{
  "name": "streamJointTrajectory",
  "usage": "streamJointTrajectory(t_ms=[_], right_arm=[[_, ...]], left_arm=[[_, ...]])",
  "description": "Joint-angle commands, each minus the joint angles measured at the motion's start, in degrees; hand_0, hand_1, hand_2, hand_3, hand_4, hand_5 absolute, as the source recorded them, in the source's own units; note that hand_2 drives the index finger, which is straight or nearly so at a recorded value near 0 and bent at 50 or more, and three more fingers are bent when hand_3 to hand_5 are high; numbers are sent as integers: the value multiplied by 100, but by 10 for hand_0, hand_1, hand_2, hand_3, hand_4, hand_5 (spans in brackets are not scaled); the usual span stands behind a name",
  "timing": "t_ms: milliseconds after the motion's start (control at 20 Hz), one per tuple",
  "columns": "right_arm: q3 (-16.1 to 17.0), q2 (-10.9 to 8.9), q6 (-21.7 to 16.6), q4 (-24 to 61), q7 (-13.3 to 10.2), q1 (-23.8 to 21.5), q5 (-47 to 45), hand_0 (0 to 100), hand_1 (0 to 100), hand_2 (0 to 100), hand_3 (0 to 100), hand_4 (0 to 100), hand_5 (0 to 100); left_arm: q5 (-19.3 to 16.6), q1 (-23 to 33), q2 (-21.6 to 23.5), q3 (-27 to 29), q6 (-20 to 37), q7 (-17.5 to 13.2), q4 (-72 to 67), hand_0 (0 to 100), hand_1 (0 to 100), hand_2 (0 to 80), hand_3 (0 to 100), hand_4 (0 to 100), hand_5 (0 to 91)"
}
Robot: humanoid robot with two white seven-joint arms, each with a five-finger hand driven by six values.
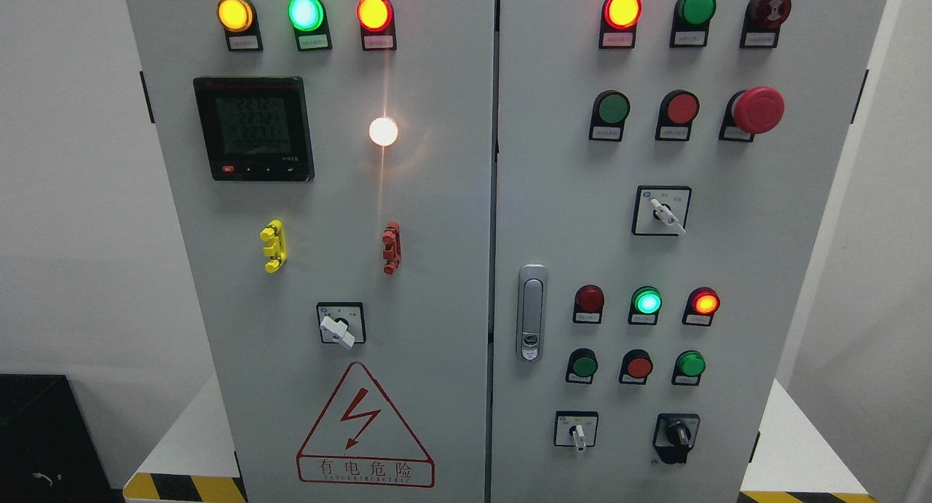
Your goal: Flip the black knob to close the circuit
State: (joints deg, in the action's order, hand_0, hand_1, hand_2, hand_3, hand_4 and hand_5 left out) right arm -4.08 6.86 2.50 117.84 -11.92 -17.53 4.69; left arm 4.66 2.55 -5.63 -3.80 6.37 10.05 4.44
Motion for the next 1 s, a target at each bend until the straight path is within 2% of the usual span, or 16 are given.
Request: streamJointTrajectory(t_ms=[0, 200, 300, 500, 950], right_arm=[[-190, 0, -214, 169, 129, -233, -671, 0, 0, 87, 201, 177, 118], [-216, 0, -329, 160, 269, -260, -662, 0, 0, 18, 101, 45, 0], [-216, 9, -338, 160, 278, -286, -662, 0, 0, 0, 71, 5, 0], [-269, 0, -347, 160, 287, -322, -662, 0, 0, 0, 1, 0, 0], [-278, 0, -426, 169, 296, -339, -662, 0, 0, 0, 0, 0, 0]], left_arm=[[0, 0, 0, 2, 4, -3, -4, 120, 556, 0, 0, 0, 0], [0, 0, 0, 2, 4, 5, 5, 120, 556, 0, 0, 0, 0], [0, 0, 0, 2, 4, -3, -4, 120, 556, 0, 0, 0, 0], [0, 0, 0, 2, 4, -3, -4, 120, 556, 0, 0, 0, 0], [0, 0, 0, 2, 4, 5, -4, 120, 556, 0, 0, 0, 0]])
